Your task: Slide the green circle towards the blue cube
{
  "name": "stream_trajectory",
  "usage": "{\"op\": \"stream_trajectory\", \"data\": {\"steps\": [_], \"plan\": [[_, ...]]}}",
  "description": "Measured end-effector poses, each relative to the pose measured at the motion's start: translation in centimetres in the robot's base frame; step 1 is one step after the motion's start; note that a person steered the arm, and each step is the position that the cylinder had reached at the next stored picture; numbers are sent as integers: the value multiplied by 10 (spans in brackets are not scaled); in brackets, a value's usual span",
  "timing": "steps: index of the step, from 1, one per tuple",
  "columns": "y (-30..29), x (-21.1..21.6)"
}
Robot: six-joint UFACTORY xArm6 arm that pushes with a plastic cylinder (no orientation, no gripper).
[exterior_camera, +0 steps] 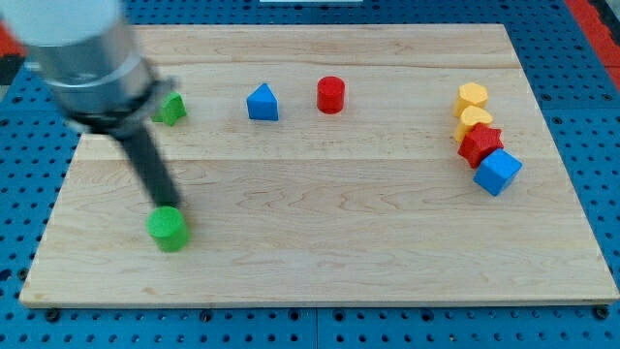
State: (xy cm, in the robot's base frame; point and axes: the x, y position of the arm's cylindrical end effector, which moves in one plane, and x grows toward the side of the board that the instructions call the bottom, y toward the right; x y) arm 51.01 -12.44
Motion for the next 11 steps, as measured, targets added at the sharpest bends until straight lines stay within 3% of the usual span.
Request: {"op": "stream_trajectory", "data": {"steps": [1, 2, 3, 5, 6, 7, 9, 11], "plan": [[-20, -3], [-98, 3], [-107, 34], [71, 34], [39, 40], [50, 57], [185, 19], [170, 23]]}}
